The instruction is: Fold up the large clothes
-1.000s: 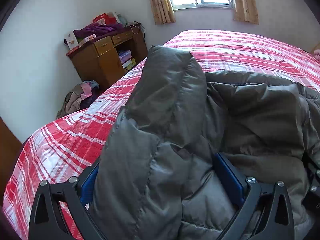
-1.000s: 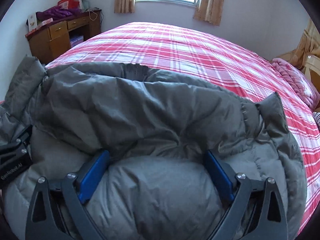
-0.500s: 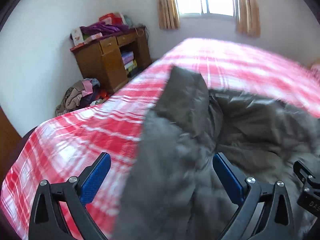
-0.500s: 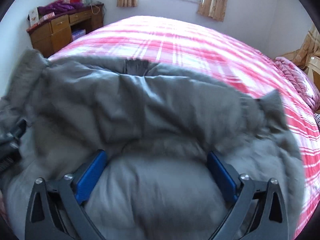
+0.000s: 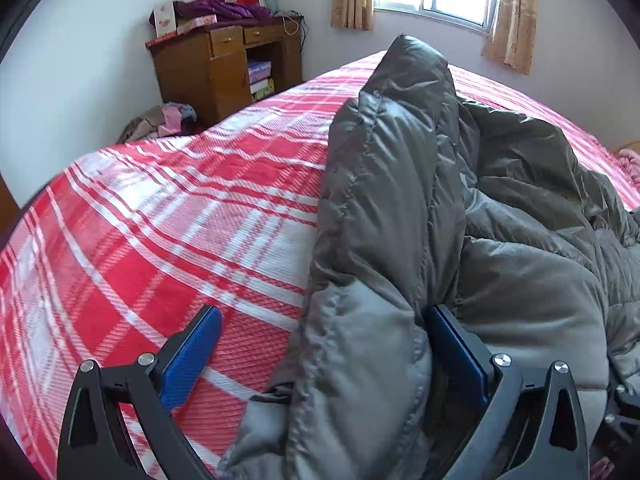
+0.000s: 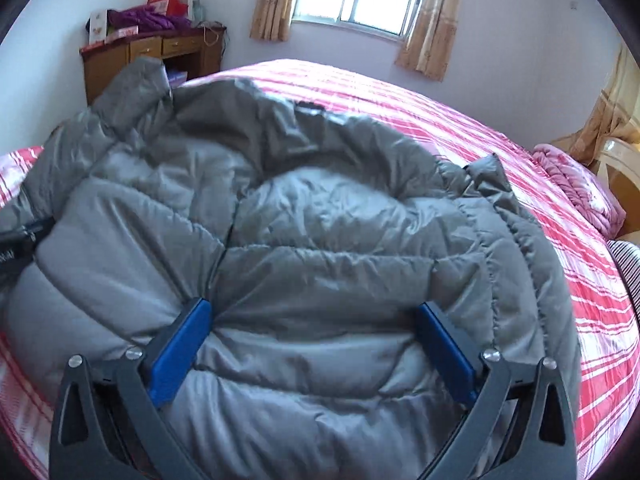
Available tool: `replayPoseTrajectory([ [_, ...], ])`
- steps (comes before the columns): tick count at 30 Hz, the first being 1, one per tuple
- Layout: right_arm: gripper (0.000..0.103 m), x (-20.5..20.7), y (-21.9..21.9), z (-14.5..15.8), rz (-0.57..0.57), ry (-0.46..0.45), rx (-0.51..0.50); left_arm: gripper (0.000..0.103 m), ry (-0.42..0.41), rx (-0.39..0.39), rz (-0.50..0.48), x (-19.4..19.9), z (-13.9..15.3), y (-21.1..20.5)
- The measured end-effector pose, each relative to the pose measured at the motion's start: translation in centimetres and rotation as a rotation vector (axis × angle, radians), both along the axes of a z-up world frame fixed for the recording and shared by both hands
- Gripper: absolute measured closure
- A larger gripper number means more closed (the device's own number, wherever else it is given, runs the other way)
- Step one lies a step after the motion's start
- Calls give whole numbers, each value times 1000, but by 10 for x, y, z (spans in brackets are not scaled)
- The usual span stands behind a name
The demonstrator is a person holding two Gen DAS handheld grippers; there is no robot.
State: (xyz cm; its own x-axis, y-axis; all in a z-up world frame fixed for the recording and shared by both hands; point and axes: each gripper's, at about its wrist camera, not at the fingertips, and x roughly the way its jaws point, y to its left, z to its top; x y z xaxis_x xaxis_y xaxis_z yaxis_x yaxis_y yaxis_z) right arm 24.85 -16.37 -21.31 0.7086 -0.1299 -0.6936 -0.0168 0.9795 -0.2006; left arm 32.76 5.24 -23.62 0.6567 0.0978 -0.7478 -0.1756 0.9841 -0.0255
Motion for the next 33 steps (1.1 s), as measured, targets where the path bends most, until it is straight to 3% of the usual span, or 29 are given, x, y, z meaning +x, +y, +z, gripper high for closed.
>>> replayPoseTrajectory([
  [3, 0, 3, 5, -2, 0, 10, -38, 15, -9, -41, -40, 2, 0, -3],
  [5, 0, 6, 6, -5, 0, 16, -45, 40, -19, -64, -82, 1, 2, -7],
  [9, 0, 4, 6, -5, -1, 11, -45, 62, -17, -121, -135, 4, 5, -20],
  [10, 0, 3, 6, -5, -1, 8, -46, 77, -16, -137, -155, 5, 7, -21],
  [11, 0, 2, 5, -6, -1, 5, -46, 86, -16, -135, -163, 4, 10, -23],
  [13, 0, 3, 5, -6, -1, 5, -46, 93, -31, -100, -166, -1, 19, -27],
  [19, 0, -5, 22, -4, -24, 6, -104, 95, -75, -68, -147, -25, 46, -14],
  [25, 2, -27, 62, -3, 24, -9, -101, 96, -137, -61, -103, -65, 89, 35],
  [29, 2, -41, 85, 15, 186, 34, 12, 96, -213, 50, -112, -84, 134, 44],
  [33, 0, -71, 69, 54, 253, -71, 53, 96, -271, 141, -158, -96, 164, 17],
])
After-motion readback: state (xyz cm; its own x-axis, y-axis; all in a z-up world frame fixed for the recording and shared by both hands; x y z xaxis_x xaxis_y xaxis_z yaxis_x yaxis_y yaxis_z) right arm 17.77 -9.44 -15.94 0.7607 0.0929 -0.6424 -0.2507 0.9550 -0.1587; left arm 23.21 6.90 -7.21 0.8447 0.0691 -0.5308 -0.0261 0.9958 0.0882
